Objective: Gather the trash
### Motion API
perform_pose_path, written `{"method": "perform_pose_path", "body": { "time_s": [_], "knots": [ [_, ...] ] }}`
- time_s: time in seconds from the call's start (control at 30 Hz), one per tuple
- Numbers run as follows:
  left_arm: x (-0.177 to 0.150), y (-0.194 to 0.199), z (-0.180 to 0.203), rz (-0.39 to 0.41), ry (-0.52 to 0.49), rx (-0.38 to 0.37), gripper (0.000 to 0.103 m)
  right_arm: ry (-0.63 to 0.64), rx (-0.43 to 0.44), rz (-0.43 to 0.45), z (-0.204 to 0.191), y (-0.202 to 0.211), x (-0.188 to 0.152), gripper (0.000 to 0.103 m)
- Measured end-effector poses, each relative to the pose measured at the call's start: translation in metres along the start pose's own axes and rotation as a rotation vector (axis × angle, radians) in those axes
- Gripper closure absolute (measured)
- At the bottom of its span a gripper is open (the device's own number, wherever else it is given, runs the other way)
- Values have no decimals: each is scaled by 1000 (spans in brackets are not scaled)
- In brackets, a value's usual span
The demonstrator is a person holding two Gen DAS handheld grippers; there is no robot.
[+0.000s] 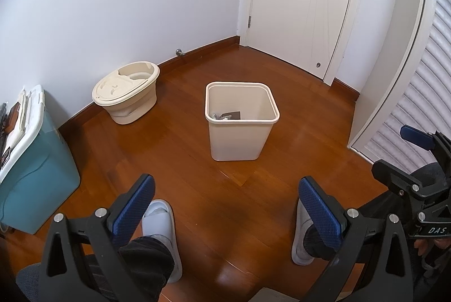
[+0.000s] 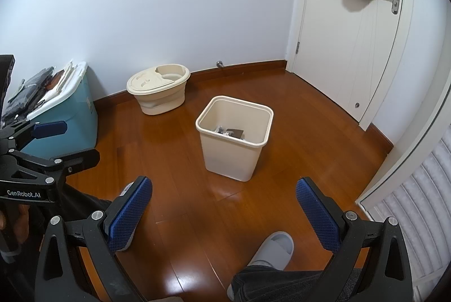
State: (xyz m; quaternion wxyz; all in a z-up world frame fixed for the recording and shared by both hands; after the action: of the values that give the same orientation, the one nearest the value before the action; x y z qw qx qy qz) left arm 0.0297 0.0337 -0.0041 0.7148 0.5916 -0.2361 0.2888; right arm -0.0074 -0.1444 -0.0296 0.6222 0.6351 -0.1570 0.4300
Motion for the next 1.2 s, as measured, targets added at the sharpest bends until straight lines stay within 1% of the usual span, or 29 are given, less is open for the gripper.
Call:
{"method": "perform_pose_path", "body": {
  "time_s": [0.07,0.23,0.4,1.17,1.2],
  "knots": [
    [0,0,0,-1,0,0,0,0,0,0,-1,0,0,0],
    [0,0,2,2,-11,30,0,2,-4,-1,2,-1,0,0],
    [-1,-1,6,-4,-24,37,0,4,-4,-1,6,-2,-1,0],
    [0,-1,4,-3,-17,34,0,11,-1,1,6,-2,0,0],
    [0,0,4,-1,-12,26,0,11,0,1,8,-3,0,0]
  ]
}}
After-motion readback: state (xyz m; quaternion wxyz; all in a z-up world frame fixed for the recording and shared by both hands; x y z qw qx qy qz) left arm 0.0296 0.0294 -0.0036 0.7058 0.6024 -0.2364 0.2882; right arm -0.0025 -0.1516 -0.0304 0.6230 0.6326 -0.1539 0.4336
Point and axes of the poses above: each gripper's, at about its wrist camera, not at the fingertips, and y roughly against the way its jaws point, z to its right, x to its top, the point moved 4 cm from there along -y, roughly the way its jaws point, and after that the axes turned 10 degrees about -x, right-handed, at the moved point
